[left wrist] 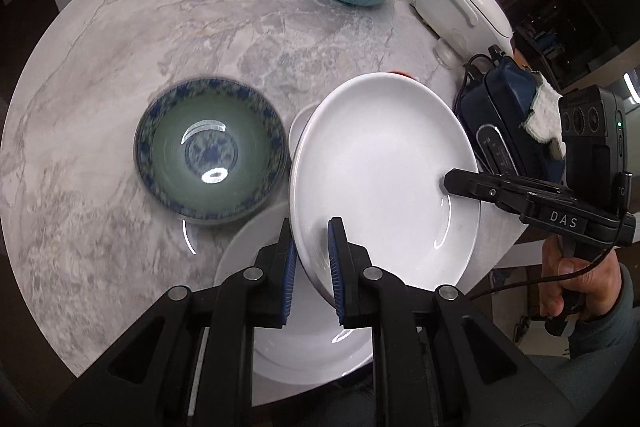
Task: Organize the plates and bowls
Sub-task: 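Carry the small white plate onto the stacked plates with both grippers, then open both grippers to release the small plate on the stack, then move both grippers to the blue-patterned bowl and close on its rim, then carry the blue-patterned bowl beside the dark appliance and open both grippers, then move both grippers to the white bowl and close on its rim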
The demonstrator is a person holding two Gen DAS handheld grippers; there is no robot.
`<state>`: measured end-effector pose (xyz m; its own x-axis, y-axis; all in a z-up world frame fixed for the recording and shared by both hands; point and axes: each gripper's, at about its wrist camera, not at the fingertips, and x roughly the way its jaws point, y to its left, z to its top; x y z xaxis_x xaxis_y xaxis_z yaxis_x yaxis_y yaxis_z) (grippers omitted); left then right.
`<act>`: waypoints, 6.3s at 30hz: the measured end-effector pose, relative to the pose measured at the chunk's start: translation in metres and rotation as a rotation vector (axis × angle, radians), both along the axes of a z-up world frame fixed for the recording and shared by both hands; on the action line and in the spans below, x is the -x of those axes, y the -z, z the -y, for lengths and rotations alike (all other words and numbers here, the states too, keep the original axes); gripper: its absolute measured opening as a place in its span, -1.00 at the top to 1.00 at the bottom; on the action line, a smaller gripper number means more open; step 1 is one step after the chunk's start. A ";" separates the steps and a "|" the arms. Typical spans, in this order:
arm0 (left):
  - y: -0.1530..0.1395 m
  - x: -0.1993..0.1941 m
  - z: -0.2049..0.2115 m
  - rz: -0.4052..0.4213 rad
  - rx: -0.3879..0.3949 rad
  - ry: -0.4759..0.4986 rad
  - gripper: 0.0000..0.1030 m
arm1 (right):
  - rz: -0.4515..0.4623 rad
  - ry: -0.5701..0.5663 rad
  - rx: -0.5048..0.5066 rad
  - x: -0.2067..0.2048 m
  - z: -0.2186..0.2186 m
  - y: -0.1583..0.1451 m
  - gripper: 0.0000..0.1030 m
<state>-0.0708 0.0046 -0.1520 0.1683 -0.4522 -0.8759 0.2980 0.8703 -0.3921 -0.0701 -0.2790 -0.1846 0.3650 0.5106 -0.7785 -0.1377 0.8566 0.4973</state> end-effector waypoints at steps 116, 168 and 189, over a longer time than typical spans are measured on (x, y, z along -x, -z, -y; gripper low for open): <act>0.038 -0.086 -0.048 -0.045 0.027 -0.266 0.71 | -0.076 -0.285 0.177 -0.134 -0.101 0.024 0.81; 0.074 0.028 0.222 -0.052 -0.035 0.170 -0.75 | -0.076 0.226 0.114 0.086 0.180 0.100 -0.25; 0.060 -0.108 0.018 -0.010 -0.164 -0.059 -0.99 | 0.031 0.126 -0.075 -0.038 0.049 0.024 -0.58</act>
<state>0.0371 -0.0130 -0.2118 0.1809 -0.2930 -0.9388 0.2416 0.9386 -0.2464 -0.0320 -0.3279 -0.2083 0.4533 0.5152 -0.7274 -0.0480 0.8289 0.5573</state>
